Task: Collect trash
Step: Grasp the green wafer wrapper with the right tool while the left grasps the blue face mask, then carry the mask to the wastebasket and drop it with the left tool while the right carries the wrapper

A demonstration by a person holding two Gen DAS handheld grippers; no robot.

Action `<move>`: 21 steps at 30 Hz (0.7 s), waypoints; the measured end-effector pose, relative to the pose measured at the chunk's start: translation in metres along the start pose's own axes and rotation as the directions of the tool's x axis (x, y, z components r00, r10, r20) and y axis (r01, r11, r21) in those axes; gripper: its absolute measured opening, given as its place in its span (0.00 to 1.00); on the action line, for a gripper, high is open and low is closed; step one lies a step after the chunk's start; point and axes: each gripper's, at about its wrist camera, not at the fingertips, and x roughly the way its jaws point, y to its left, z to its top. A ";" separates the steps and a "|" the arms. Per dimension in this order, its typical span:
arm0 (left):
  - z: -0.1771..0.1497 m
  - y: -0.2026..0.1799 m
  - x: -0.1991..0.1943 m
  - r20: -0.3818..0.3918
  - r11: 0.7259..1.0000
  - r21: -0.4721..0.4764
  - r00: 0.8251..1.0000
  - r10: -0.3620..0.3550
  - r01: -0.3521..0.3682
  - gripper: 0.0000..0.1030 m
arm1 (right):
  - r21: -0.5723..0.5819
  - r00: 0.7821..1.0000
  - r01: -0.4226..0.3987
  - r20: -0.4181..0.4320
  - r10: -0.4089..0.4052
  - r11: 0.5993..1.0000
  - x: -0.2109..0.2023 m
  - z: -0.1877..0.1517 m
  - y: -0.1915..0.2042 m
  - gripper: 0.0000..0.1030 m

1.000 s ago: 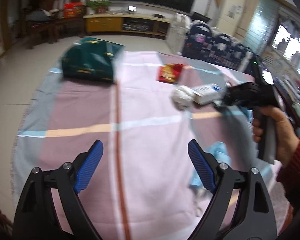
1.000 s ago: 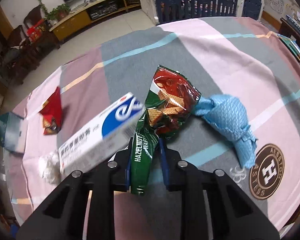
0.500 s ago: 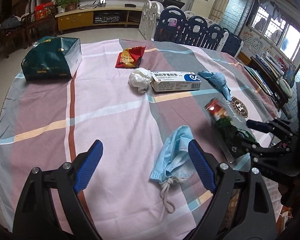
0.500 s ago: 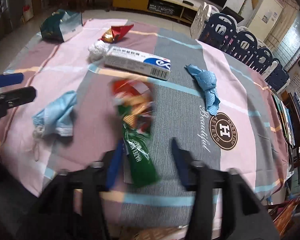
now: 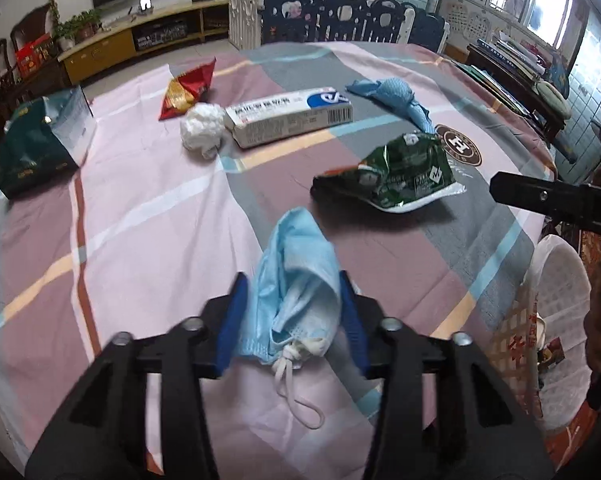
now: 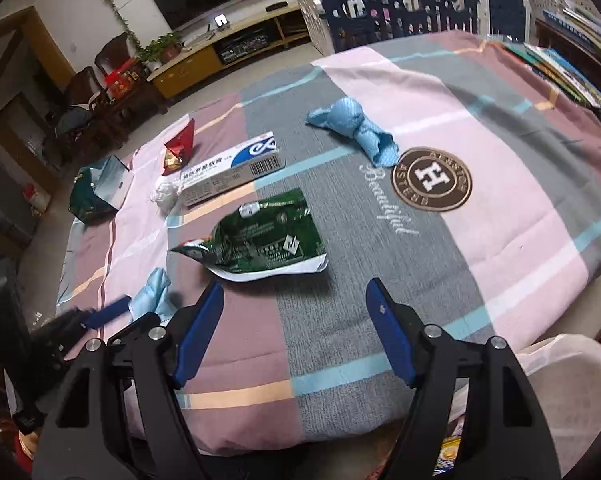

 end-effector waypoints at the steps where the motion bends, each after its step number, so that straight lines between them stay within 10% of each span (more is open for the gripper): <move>1: -0.001 0.004 0.001 -0.007 1.000 -0.020 1.000 0.010 -0.010 0.18 | -0.017 1.000 0.011 -0.004 -0.011 1.000 0.005 0.001 0.006 0.70; 10: -0.003 0.071 -0.027 0.098 0.948 -0.319 0.994 0.041 -0.008 0.10 | -0.416 0.979 0.205 0.106 -0.176 0.886 0.054 0.031 0.086 0.71; 14: -0.004 0.081 -0.031 0.107 0.938 -0.345 0.992 0.062 -0.021 0.09 | -0.262 0.996 0.070 -0.029 -0.080 0.962 0.077 0.056 0.064 0.71; 21: -0.005 0.087 -0.034 0.109 0.932 -0.361 0.992 0.071 -0.027 0.09 | -0.276 0.985 -0.028 -0.171 -0.020 0.961 0.075 0.002 0.064 0.61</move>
